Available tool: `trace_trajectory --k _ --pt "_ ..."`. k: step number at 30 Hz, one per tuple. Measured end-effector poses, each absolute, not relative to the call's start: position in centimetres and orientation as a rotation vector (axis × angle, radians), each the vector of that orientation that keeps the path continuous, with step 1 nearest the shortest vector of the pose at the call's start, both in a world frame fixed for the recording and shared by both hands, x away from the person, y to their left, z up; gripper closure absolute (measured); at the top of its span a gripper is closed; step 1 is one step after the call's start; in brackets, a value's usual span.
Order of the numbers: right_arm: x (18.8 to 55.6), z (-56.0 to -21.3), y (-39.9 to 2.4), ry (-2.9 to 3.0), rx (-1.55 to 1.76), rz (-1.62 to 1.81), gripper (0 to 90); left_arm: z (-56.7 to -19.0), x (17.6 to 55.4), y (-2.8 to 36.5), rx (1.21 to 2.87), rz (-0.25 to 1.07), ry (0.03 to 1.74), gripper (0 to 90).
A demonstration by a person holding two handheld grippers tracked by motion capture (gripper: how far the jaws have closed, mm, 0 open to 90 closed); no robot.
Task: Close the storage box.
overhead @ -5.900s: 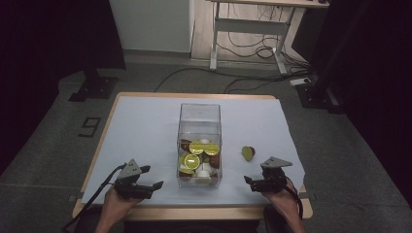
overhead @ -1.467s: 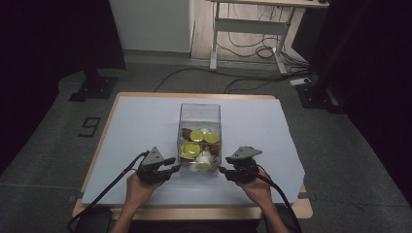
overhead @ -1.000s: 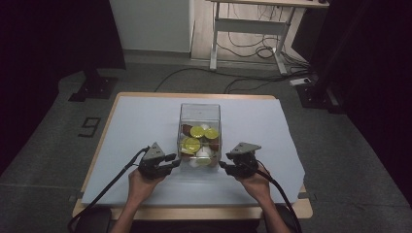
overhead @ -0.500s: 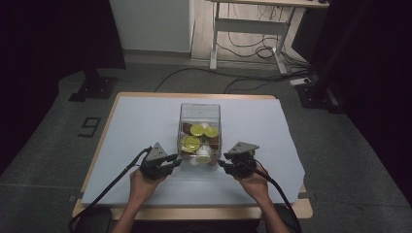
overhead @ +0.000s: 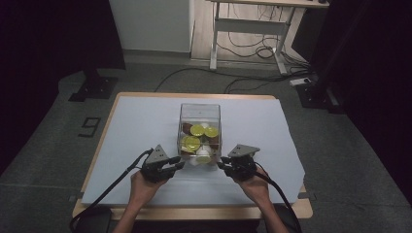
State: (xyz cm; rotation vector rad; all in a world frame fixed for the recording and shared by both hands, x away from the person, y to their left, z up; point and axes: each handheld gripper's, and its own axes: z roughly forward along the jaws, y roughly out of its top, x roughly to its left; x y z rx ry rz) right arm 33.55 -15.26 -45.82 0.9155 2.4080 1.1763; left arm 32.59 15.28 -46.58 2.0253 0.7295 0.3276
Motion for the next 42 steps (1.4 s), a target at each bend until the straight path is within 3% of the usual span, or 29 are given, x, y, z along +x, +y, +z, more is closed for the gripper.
trace_trajectory --k 14,42 --pt "33.9 -45.9 -14.5 2.416 0.893 1.198 71.0 -46.7 33.4 15.0 2.043 0.344 0.742 71.8" --pt "36.4 -46.3 -13.5 2.363 0.927 1.169 81.8 -46.7 35.9 14.4 2.038 0.383 0.783 77.7"
